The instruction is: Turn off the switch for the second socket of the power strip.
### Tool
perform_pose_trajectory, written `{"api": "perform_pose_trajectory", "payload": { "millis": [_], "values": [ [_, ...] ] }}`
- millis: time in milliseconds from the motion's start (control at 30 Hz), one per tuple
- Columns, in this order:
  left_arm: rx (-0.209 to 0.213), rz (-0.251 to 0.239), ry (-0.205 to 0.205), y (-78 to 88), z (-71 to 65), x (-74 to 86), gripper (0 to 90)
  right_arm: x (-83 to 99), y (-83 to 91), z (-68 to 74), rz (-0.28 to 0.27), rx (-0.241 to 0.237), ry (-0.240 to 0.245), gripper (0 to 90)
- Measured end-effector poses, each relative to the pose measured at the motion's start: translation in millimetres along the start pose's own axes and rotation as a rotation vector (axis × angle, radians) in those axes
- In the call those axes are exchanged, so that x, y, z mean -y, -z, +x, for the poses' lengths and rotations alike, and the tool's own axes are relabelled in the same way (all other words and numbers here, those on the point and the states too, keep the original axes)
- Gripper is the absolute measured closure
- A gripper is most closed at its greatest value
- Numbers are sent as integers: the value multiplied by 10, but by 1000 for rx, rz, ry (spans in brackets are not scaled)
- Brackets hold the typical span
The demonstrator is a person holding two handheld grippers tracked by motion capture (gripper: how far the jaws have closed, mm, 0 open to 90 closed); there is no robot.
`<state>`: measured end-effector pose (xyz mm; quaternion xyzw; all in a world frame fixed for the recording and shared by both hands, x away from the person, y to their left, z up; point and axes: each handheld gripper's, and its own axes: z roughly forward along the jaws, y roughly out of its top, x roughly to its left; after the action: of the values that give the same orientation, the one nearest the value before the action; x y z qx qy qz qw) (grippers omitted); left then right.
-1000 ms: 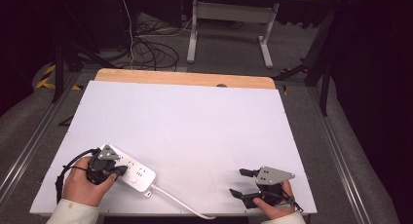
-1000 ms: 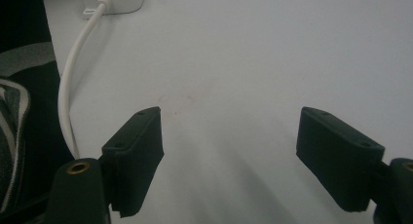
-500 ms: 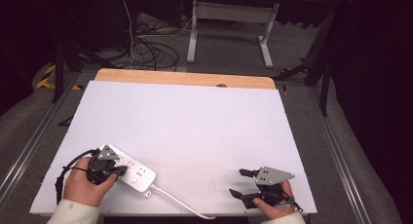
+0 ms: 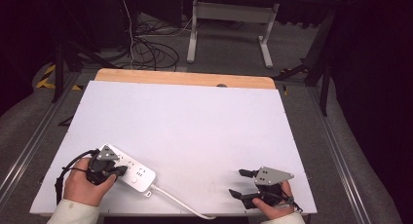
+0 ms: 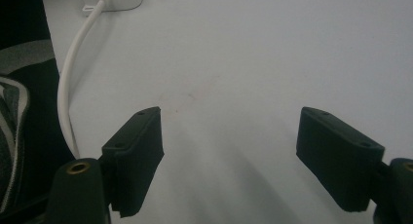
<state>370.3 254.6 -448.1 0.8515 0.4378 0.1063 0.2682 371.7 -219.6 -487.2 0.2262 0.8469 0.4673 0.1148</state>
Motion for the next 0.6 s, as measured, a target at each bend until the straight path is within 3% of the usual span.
{"api": "perform_pose_trajectory", "payload": {
  "millis": [233, 333, 400, 467, 500, 600],
  "values": [
    [35, -25, 27, -4, 36, 32, 900, 0, -1, 2, 3, 0, 0, 257],
    [42, -68, 38, 11, 53, 40, 900, 2, -1, -2, 1, 1, -2, 257],
    [-7, -69, 23, 23, 33, 37, 900, 1, -2, -3, 2, 0, -1, 257],
    [-5, -98, 20, 61, 13, 30, 900, 1, 1, -4, 0, 2, 0, 257],
    [-24, -119, 2, 122, -24, 6, 900, 1, 3, -5, -1, 2, -2, 257],
    [-30, -136, -4, 179, -59, -12, 900, 2, 0, -7, 1, 2, -1, 257]
  ]
}}
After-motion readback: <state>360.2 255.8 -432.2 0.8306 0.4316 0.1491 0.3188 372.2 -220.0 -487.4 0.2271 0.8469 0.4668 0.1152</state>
